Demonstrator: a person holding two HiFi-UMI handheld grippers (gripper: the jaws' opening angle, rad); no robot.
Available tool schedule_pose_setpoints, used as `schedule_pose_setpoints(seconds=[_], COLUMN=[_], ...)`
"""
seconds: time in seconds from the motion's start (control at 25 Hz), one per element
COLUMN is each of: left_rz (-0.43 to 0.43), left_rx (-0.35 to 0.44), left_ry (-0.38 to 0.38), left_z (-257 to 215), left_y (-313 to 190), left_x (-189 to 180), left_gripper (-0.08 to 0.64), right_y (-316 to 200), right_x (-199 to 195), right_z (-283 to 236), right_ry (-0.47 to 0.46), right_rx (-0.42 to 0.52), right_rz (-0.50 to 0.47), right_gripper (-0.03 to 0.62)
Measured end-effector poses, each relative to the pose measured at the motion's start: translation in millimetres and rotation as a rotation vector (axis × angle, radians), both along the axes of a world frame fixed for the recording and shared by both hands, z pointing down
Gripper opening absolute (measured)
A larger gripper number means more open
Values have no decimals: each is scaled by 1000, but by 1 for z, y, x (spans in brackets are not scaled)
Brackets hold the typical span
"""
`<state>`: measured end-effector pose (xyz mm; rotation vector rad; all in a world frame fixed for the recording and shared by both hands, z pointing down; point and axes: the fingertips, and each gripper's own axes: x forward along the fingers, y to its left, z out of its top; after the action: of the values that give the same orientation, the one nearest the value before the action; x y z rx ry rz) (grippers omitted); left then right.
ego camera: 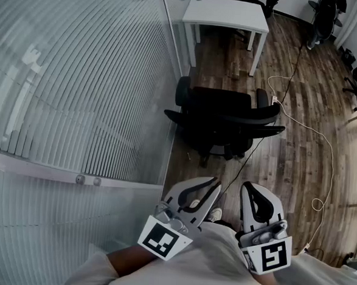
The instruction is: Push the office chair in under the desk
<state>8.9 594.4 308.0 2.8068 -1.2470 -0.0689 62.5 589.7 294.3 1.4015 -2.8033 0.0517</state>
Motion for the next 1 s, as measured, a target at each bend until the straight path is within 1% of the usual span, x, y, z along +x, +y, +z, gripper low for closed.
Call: schedule_pose_setpoints(seconds=[0.2, 0.4, 0.52, 0.72, 0.92, 1.0], left_rz=[-6, -15, -22, -44, -77, -88], left_rx=[-2, 0, 1, -15, -25, -26], left_ry=[1, -5, -12, -17, -26, -24], left_z=[-1, 2, 2, 8, 16, 16], left_y=[0, -1, -1, -1, -1, -4], left_x=[4, 10, 17, 32, 39, 42], left_gripper=[52, 52, 52, 52, 52, 53], right_y=[-1, -2, -3, -6, -8, -9], right_x=[5, 9, 15, 30, 41, 45], right_z=[-1, 1, 1, 1, 9, 11], right_ry=[1, -25, -24, -28, -9, -15], right_rx=[1, 2, 6, 6, 6, 3], right_rz=[-2, -21, -24, -44, -57, -59], right_gripper=[29, 31, 31, 31, 31, 31])
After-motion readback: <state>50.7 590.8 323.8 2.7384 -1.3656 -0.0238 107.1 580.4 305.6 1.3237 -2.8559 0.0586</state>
